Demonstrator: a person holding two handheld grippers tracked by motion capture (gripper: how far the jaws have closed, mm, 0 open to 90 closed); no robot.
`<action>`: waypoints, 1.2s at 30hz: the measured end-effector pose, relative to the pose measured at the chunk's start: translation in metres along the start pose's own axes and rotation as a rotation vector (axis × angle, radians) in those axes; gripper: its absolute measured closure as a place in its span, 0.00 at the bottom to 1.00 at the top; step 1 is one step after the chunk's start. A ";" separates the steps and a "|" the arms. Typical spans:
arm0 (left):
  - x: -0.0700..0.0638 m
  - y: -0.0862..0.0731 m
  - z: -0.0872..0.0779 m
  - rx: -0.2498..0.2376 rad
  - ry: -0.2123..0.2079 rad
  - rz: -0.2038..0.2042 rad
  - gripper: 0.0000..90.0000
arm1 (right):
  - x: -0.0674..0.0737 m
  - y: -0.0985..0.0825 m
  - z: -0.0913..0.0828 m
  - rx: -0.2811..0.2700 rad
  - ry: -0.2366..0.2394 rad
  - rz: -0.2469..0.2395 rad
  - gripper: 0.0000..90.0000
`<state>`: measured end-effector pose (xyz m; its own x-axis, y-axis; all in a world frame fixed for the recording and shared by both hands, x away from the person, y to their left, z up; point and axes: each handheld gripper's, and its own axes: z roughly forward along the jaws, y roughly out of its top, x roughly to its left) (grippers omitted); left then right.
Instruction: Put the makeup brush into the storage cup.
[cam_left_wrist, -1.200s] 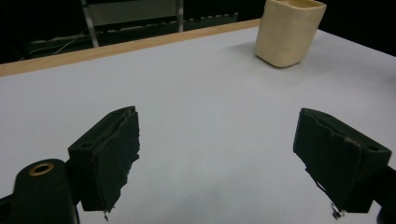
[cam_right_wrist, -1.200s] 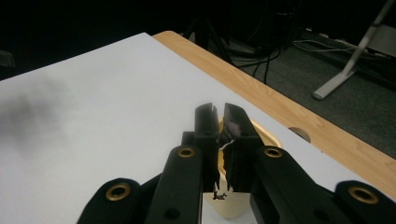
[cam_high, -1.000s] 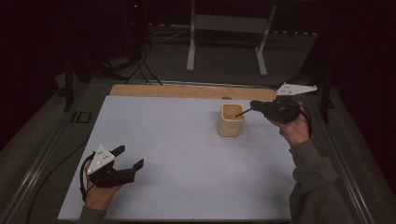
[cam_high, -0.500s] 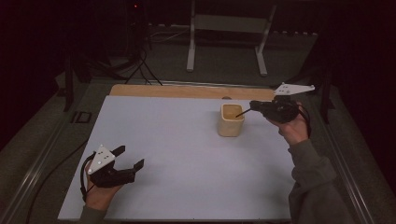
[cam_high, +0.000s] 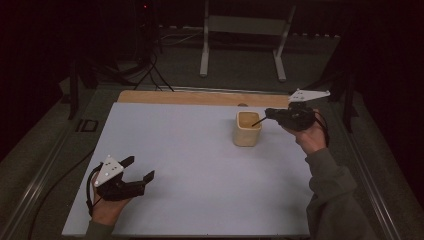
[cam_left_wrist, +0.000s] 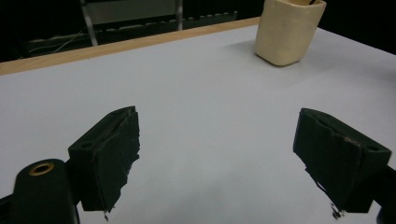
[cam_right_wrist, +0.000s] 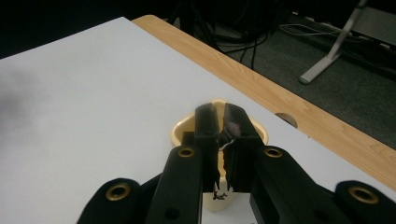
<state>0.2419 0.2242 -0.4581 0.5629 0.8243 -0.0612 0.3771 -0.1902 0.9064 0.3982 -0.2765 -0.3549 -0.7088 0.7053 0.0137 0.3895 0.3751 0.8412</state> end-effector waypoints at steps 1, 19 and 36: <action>0.000 0.000 0.000 0.000 0.000 0.000 0.18 | 0.000 0.000 0.001 0.001 0.001 0.001 0.95; -0.001 0.000 0.001 0.006 0.002 0.009 0.18 | -0.003 -0.007 0.021 0.043 -0.016 0.024 0.94; 0.000 0.000 0.000 0.005 0.004 0.003 0.18 | -0.006 -0.021 0.015 0.030 0.014 0.055 0.19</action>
<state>0.2418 0.2238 -0.4586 0.5612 0.8258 -0.0563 0.3787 -0.1957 0.9046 0.4028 -0.2802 -0.3809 -0.6941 0.7167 0.0676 0.4454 0.3538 0.8225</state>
